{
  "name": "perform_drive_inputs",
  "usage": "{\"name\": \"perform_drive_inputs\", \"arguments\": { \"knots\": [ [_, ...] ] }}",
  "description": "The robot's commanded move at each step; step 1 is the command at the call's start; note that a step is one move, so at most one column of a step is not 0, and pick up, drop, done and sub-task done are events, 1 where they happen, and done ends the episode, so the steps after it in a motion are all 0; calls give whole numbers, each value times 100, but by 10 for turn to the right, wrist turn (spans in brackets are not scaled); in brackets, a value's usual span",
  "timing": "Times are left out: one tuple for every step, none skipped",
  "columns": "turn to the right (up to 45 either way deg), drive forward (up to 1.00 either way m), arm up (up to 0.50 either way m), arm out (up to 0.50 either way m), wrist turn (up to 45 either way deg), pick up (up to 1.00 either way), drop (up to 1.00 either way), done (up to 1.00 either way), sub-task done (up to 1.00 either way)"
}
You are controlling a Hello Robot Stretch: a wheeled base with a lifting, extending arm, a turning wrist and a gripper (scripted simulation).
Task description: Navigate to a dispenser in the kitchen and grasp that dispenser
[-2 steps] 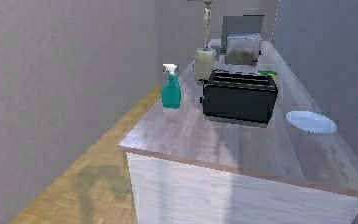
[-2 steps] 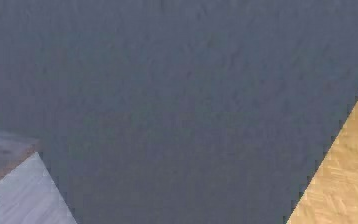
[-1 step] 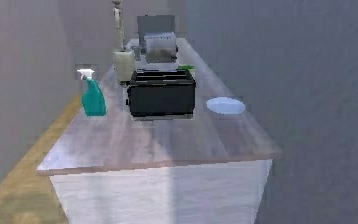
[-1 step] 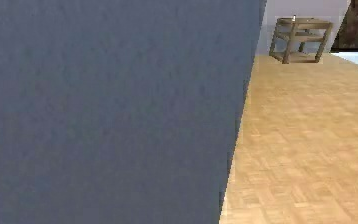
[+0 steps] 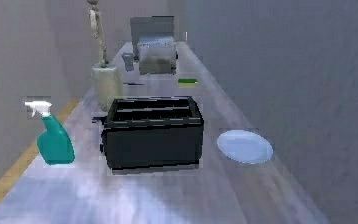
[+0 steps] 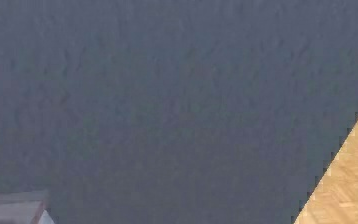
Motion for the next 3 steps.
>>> {"name": "perform_drive_inputs", "arguments": {
  "knots": [
    [-450,0,0,0,0,0,0,0,0],
    [-450,0,0,0,0,0,0,0,0],
    [-300,0,0,0,0,0,0,0,0]
  ]
}}
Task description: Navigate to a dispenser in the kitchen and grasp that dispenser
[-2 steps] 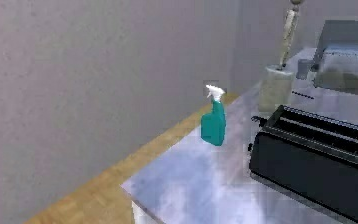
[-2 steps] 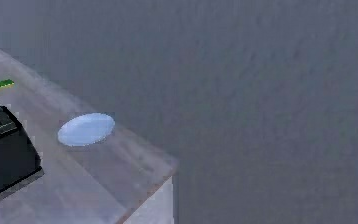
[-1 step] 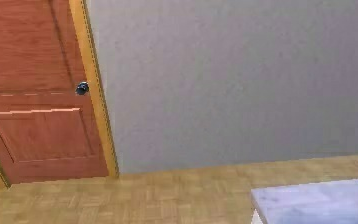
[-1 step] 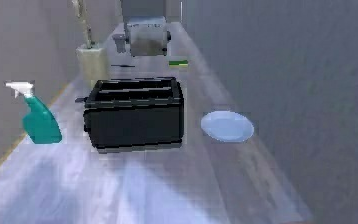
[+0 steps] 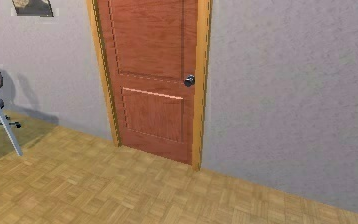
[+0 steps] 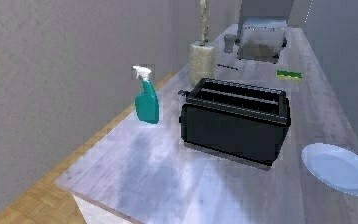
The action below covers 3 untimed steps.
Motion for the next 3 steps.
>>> {"name": "perform_drive_inputs", "arguments": {
  "knots": [
    [0,0,50,0,0,0,0,0,0],
    [0,0,38,0,0,0,0,0,0],
    [0,0,0,38,0,0,0,0,0]
  ]
}}
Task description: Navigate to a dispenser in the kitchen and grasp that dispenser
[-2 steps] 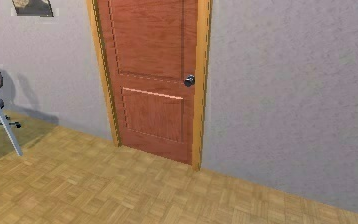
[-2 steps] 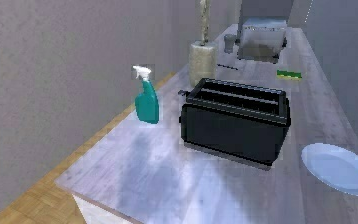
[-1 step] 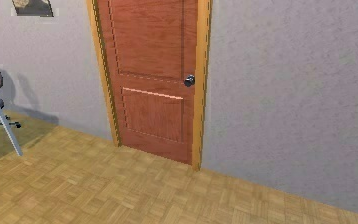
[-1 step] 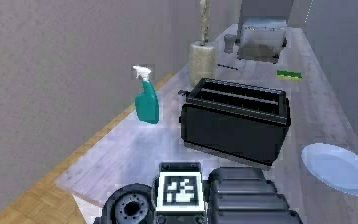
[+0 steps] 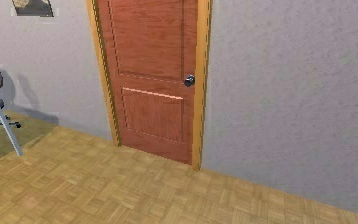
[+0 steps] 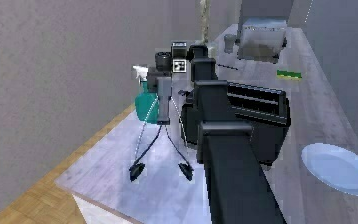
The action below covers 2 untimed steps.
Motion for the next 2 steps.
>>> {"name": "perform_drive_inputs", "arguments": {
  "knots": [
    [0,0,0,0,450,0,0,0,0],
    [0,0,0,0,450,0,0,0,0]
  ]
}}
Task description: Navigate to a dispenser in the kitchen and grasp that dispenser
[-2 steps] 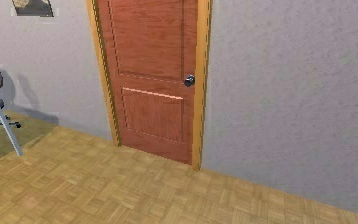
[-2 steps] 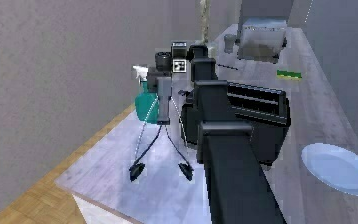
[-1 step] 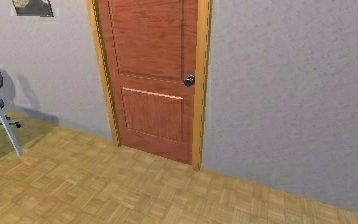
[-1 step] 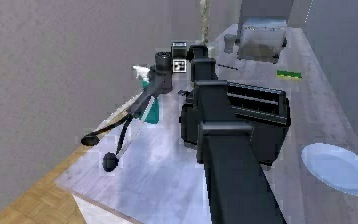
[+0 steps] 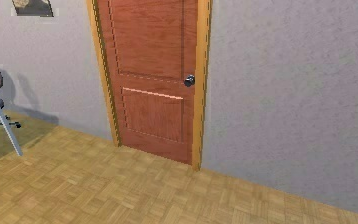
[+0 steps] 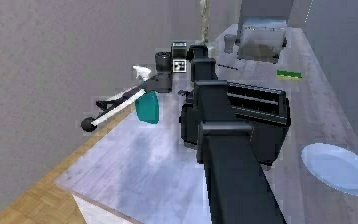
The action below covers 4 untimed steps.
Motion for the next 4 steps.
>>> {"name": "perform_drive_inputs", "arguments": {
  "knots": [
    [0,0,0,0,450,0,0,0,0],
    [0,0,0,0,300,0,0,0,0],
    [0,0,0,0,0,100,0,0,0],
    [0,0,0,0,0,0,0,100,0]
  ]
}}
